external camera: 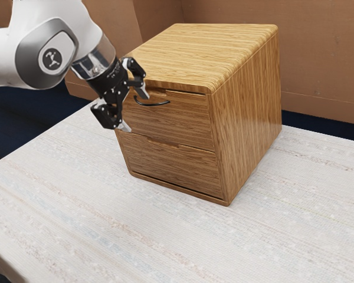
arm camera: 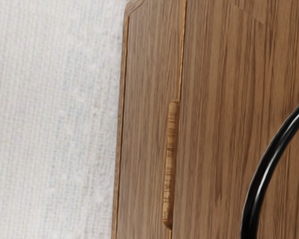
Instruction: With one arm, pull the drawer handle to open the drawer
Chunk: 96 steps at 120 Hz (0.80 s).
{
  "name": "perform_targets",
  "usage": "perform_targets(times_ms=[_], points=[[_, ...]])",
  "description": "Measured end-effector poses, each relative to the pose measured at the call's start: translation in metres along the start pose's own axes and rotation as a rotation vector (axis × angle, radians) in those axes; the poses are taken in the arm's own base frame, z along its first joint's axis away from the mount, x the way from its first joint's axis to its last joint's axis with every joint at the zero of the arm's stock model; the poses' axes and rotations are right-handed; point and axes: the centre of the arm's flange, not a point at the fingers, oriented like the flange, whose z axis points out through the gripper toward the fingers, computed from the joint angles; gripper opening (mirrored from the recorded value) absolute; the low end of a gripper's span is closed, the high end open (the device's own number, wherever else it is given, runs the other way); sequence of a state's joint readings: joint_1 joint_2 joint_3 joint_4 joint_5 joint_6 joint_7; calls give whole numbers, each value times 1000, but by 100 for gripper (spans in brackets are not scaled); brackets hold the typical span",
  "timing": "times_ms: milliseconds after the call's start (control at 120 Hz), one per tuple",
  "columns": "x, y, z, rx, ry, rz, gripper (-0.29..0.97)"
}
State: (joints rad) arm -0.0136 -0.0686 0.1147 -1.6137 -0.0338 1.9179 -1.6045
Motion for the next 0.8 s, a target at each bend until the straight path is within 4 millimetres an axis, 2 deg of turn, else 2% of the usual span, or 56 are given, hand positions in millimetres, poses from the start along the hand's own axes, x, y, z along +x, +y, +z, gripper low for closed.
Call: perform_targets(times_ms=[400,800], points=[[5,0,19,1,5,-10,68],[-1,-3,23,5,0,-2,64]])
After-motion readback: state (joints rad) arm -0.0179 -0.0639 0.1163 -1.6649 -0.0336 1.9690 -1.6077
